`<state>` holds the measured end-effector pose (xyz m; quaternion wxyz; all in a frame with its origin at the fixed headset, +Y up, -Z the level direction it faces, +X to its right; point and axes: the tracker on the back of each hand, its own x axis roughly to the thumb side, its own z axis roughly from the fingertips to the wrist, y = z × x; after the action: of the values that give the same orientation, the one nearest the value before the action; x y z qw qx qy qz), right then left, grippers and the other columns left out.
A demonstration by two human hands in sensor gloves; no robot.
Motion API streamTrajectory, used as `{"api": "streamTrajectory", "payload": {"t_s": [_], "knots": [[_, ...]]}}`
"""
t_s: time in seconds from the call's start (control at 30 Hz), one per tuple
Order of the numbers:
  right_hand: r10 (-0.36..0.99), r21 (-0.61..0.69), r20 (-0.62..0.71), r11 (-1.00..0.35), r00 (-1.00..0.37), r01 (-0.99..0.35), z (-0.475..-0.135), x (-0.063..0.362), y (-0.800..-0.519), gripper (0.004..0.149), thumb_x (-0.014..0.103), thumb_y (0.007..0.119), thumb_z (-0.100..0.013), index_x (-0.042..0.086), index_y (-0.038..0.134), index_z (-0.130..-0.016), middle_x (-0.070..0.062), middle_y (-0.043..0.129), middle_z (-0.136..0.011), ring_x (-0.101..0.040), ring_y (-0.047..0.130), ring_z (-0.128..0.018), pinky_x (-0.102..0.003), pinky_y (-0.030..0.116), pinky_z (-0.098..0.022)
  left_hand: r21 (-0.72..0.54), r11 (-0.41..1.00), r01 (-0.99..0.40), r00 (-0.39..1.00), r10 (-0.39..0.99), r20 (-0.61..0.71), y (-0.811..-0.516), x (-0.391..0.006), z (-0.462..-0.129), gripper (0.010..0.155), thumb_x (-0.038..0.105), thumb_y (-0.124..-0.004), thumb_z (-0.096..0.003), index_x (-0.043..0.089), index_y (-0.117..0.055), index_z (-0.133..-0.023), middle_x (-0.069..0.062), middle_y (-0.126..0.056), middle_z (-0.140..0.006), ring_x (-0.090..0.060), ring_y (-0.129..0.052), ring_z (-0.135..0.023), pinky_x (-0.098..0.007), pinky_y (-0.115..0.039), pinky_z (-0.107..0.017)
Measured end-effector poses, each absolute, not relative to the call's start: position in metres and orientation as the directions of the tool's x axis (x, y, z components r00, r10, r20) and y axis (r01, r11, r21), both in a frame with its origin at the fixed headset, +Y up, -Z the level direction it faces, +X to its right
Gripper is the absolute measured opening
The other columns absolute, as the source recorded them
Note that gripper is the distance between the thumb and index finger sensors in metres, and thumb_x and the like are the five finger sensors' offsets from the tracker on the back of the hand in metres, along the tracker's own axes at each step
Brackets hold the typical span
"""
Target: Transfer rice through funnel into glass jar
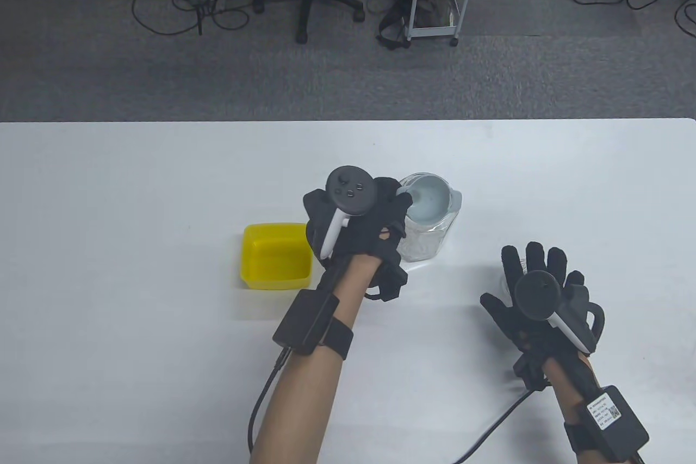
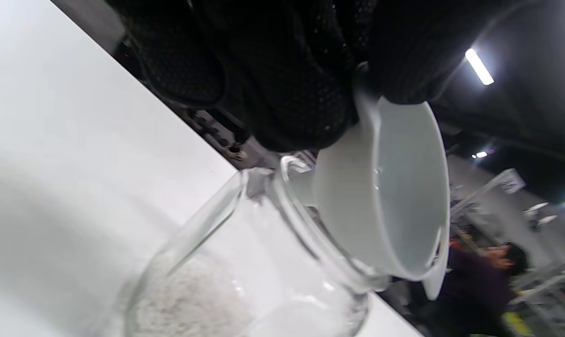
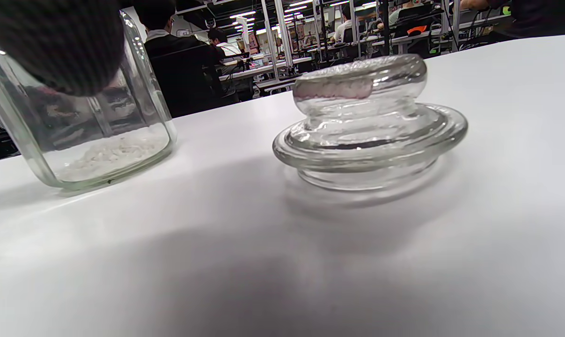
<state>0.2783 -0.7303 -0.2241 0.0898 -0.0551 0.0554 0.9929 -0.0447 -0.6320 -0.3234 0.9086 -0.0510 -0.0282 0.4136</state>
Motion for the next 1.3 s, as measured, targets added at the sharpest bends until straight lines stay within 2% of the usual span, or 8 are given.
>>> {"api": "streamTrajectory", "payload": {"t_s": [0.13, 0.3, 0.4, 0.57, 0.77, 0.93, 1.07, 1.3], "knots": [[0.157, 0.090, -0.114, -0.982, -0.981, -0.168, -0.224, 0.276, -0.730, 0.088, 0.070, 0.073, -0.036, 0.041, 0.024, -0.103, -0.008, 0.017, -0.118, -0.044, 0.011, -0.106, -0.073, 0.022, -0.070, -0.041, 0.593, -0.804, 0.581, 0.799, 0.152, -0.622, -0.092, -0.309, 0.044, 0.044, -0.085, -0.0538, 0.031, -0.078, -0.095, 0.000, -0.094, -0.088, -0.011, -0.104, -0.065, -0.054, -0.079, -0.069], [0.143, 0.092, -0.110, -0.984, -0.984, -0.153, -0.224, 0.274, -0.731, 0.088, 0.070, 0.073, -0.036, 0.041, 0.024, -0.103, -0.008, 0.017, -0.118, -0.044, 0.011, -0.106, -0.073, 0.022, -0.069, 0.033, 0.557, -0.830, 0.553, 0.813, 0.182, -0.625, -0.159, -0.287, 0.043, 0.040, -0.086, -0.0543, 0.032, -0.078, -0.096, 0.000, -0.092, -0.092, -0.015, -0.103, -0.071, -0.059, -0.075, -0.071], [0.136, 0.096, -0.112, -0.984, -0.984, -0.147, -0.224, 0.273, -0.732, 0.088, 0.070, 0.073, -0.036, 0.041, 0.024, -0.103, -0.008, 0.017, -0.118, -0.044, 0.011, -0.106, -0.073, 0.022, -0.070, 0.100, 0.643, -0.759, 0.650, 0.743, 0.160, -0.642, -0.195, -0.274, 0.042, 0.040, -0.086, -0.0544, 0.034, -0.079, -0.095, 0.001, -0.092, -0.092, -0.016, -0.102, -0.074, -0.062, -0.072, -0.071], [0.132, 0.089, -0.122, -0.986, -0.984, -0.143, -0.224, 0.274, -0.732, 0.088, 0.070, 0.073, -0.036, 0.041, 0.024, -0.103, -0.008, 0.017, -0.118, -0.044, 0.011, -0.106, -0.073, 0.022, -0.070, 0.130, 0.676, -0.725, 0.689, 0.714, 0.125, -0.677, -0.232, -0.256, 0.041, 0.038, -0.086, -0.0544, 0.036, -0.080, -0.095, 0.002, -0.091, -0.094, -0.020, -0.098, -0.082, -0.065, -0.069, -0.072], [0.140, 0.082, -0.128, -0.985, -0.982, -0.151, -0.223, 0.276, -0.731, 0.088, 0.070, 0.073, -0.036, 0.041, 0.024, -0.103, -0.008, 0.017, -0.118, -0.044, 0.011, -0.107, -0.073, 0.022, -0.070, 0.119, 0.672, -0.731, 0.681, 0.728, 0.071, -0.718, -0.255, -0.244, 0.040, 0.038, -0.086, -0.0544, 0.039, -0.080, -0.094, 0.004, -0.091, -0.096, -0.020, -0.097, -0.086, -0.067, -0.066, -0.073], [0.139, 0.086, -0.135, -0.985, -0.981, -0.152, -0.223, 0.276, -0.731, 0.088, 0.070, 0.073, -0.037, 0.041, 0.024, -0.103, -0.008, 0.017, -0.118, -0.044, 0.011, -0.107, -0.073, 0.022, -0.070, 0.129, 0.636, -0.760, 0.646, 0.761, 0.054, -0.738, -0.264, -0.239, 0.040, 0.039, -0.085, -0.0549, 0.039, -0.080, -0.095, 0.005, -0.089, -0.100, -0.023, -0.093, -0.091, -0.068, -0.065, -0.073], [0.134, 0.090, -0.134, -0.985, -0.982, -0.147, -0.223, 0.275, -0.731, 0.088, 0.070, 0.073, -0.037, 0.040, 0.024, -0.103, -0.008, 0.017, -0.118, -0.044, 0.011, -0.107, -0.073, 0.022, -0.070, 0.116, 0.653, -0.749, 0.659, 0.751, 0.028, -0.744, -0.266, -0.239, 0.041, 0.040, -0.086, -0.0544, 0.038, -0.081, -0.095, -0.001, -0.074, -0.114, -0.034, -0.080, -0.103, -0.070, -0.061, -0.074], [0.125, 0.091, -0.127, -0.986, -0.984, -0.137, -0.223, 0.274, -0.731, 0.088, 0.071, 0.072, -0.037, 0.040, 0.024, -0.103, -0.008, 0.017, -0.118, -0.044, 0.013, -0.106, -0.073, 0.023, -0.070, 0.087, 0.673, -0.735, 0.676, 0.737, 0.010, -0.749, -0.264, -0.239, 0.040, 0.039, -0.085, -0.0550, 0.037, -0.081, -0.095, -0.007, -0.062, -0.121, -0.039, -0.068, -0.110, -0.072, -0.057, -0.074]]}}
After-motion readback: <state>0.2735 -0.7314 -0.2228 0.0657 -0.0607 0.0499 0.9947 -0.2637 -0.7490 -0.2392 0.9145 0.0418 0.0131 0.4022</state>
